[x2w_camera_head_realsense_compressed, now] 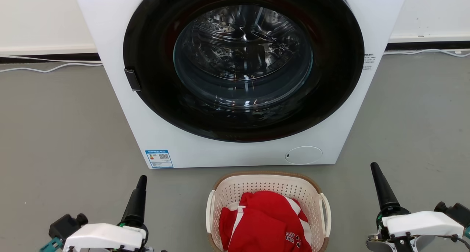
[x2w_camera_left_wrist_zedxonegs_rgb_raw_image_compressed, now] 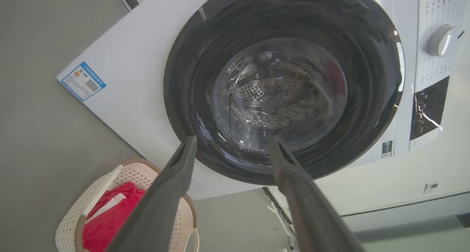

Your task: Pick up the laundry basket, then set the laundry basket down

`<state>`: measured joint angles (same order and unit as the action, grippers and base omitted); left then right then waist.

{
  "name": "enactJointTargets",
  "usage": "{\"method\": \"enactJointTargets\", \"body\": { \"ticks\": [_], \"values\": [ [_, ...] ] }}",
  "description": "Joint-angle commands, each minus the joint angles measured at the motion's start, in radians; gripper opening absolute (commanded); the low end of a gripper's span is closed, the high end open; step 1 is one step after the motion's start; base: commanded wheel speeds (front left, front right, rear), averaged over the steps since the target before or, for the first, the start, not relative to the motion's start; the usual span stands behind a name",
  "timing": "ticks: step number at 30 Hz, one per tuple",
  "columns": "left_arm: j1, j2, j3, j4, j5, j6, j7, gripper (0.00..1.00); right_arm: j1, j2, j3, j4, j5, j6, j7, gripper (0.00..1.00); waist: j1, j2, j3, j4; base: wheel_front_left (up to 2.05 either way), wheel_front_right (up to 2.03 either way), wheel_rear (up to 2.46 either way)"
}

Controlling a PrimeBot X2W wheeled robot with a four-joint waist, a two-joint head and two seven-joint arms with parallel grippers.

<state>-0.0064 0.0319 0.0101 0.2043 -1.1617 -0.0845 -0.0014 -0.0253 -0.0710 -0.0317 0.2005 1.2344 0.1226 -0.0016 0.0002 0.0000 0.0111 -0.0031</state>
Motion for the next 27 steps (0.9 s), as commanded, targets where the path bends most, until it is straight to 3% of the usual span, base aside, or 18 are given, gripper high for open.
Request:
{"method": "enactJointTargets", "body": {
  "ticks": [1,9,27],
  "values": [
    [-0.044,0.007,0.004,-0.035,0.025,0.005,-0.008,1.00,-0.043,-0.013,0.008,-0.036,-0.025,0.003,-0.012,1.00,-0.0001,0.0000,0.000,0.000,0.00,0.00,0.00],
    [-0.045,0.008,-0.031,-0.057,0.152,0.034,-0.032,1.00,-0.044,-0.010,0.014,-0.059,-0.168,0.003,-0.035,1.00,-0.0001,0.0000,0.002,-0.003,0.00,0.00,0.00],
    [-0.048,0.011,-0.065,-0.094,0.344,0.052,-0.085,1.00,-0.047,-0.011,0.039,-0.088,-0.397,0.004,-0.088,1.00,-0.0001,0.0000,0.002,-0.009,0.00,0.00,0.00]
  ]
}}
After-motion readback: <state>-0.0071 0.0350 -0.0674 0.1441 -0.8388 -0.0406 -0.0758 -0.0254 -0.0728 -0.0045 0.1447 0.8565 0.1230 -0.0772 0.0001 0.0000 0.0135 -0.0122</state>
